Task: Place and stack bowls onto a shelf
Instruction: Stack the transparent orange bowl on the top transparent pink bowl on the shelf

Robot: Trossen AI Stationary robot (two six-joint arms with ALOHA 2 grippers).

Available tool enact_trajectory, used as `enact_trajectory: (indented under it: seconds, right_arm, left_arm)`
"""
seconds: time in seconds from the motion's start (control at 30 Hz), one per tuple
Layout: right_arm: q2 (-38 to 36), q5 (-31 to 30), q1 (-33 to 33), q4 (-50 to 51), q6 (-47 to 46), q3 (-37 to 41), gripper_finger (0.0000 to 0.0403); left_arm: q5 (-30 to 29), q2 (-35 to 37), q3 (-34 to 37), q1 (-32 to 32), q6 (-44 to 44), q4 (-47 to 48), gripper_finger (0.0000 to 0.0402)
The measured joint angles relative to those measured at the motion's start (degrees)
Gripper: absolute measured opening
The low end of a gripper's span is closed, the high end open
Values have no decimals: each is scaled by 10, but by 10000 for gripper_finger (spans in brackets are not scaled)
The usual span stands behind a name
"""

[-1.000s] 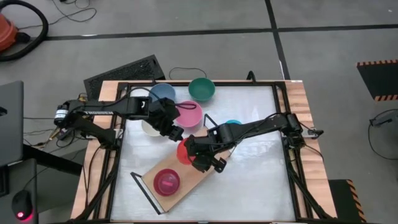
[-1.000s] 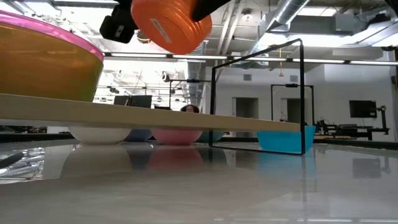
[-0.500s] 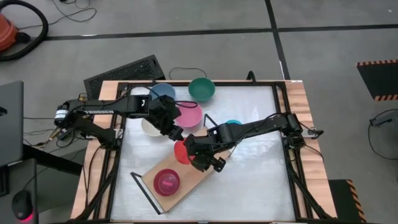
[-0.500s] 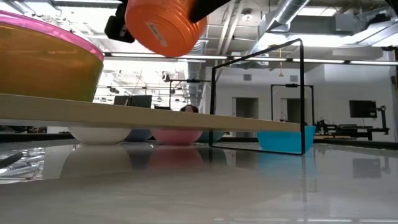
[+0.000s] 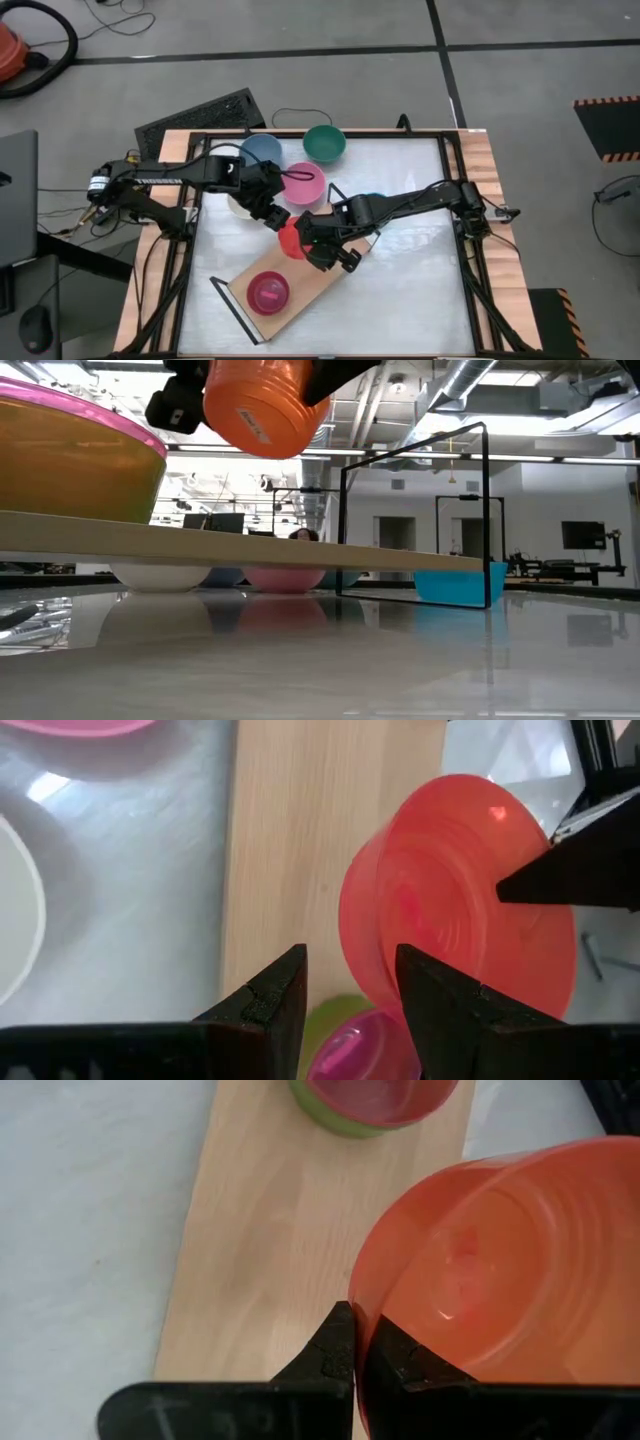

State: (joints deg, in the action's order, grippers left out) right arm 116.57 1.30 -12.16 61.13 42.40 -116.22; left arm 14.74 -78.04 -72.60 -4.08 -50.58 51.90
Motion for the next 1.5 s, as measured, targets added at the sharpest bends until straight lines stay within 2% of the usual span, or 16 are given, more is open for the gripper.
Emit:
enact_trajectory:
  seconds: [0.1,0.17,0.33,0.6,0.7,0.87,0.93,1.03,1.3,1.4,1.5]
  right_arm:
    - [0,-5,0,-5,0,0,23]
    - [0,-28,-1,-7,1,0,23]
    - [0,-47,-1,13,13,0,23]
    - [0,-45,-14,25,-9,0,23]
    - [0,-39,-16,27,-10,1,23]
    - [0,-31,-15,21,-11,0,23]
    - [0,-31,-12,13,-22,0,28]
    - [-1,-25,-7,-7,-54,0,70]
    - [-2,-21,4,7,-104,0,241]
    - [-4,-26,5,17,-111,-3,273]
    - [-4,-36,5,72,-112,-37,278]
  left_arm:
    - [-1,0,0,3,-19,-5,137]
    - [4,-10,0,5,-30,-11,137]
    - [76,-47,0,7,-30,-23,137]
    - [118,-64,0,-3,-16,-34,130]
    - [119,-64,1,-11,-14,-34,100]
    - [102,-65,2,-12,-7,-27,16]
    - [89,-65,2,-12,-6,-27,9]
    - [82,-64,2,-12,2,-32,2]
    - [58,-63,2,-16,22,-20,0]
    - [72,-63,2,-22,35,-23,0]
    - [86,-55,0,-28,47,-18,0]
